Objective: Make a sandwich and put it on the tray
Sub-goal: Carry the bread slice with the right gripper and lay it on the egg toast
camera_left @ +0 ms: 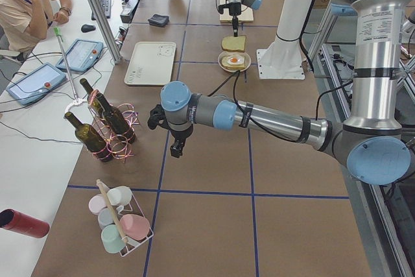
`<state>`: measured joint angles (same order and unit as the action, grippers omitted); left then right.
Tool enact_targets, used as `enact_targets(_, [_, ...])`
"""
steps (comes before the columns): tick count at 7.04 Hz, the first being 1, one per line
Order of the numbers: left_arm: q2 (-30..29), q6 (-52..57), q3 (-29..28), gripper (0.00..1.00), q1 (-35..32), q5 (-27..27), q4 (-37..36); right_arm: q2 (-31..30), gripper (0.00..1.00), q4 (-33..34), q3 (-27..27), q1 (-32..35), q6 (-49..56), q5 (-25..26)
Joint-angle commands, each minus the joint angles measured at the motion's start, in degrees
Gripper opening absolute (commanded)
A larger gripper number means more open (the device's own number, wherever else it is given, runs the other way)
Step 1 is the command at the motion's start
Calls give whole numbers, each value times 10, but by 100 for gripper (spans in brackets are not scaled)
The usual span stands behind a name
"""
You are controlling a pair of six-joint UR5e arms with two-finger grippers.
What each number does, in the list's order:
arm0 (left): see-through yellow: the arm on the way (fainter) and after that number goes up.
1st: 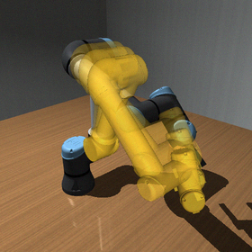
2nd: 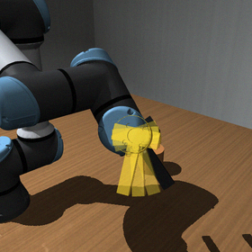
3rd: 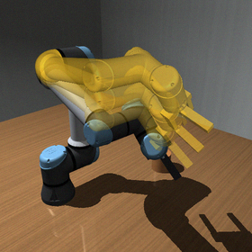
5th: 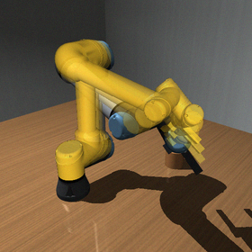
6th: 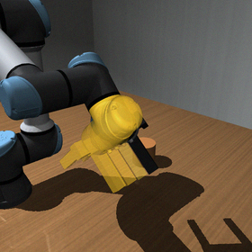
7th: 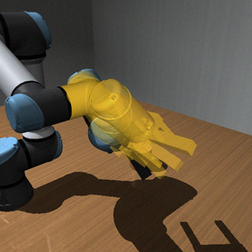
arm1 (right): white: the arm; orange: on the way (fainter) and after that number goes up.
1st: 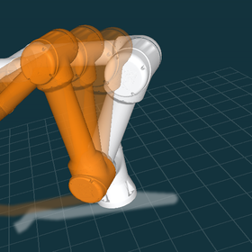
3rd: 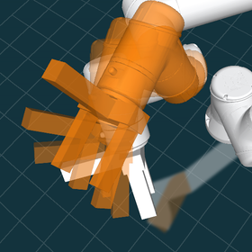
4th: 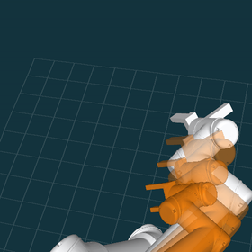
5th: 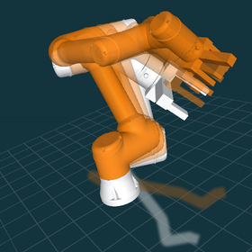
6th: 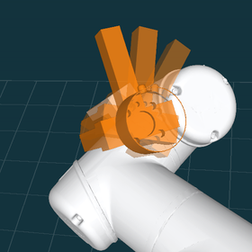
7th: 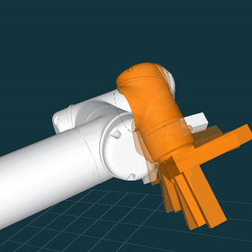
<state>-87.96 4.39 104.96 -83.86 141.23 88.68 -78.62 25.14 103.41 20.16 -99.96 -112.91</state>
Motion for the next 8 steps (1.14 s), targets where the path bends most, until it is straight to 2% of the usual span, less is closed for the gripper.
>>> enact_targets(1, [1,0,1,100,0,0,0,39,0,42,-26,-28,-1,25])
enact_targets(4, [2,1,1,100,0,0,0,63,0,43,-43,-32,2,38])
enact_targets(8, [2,1,0,100,0,1,0,61,0,42,-46,-28,7,37])
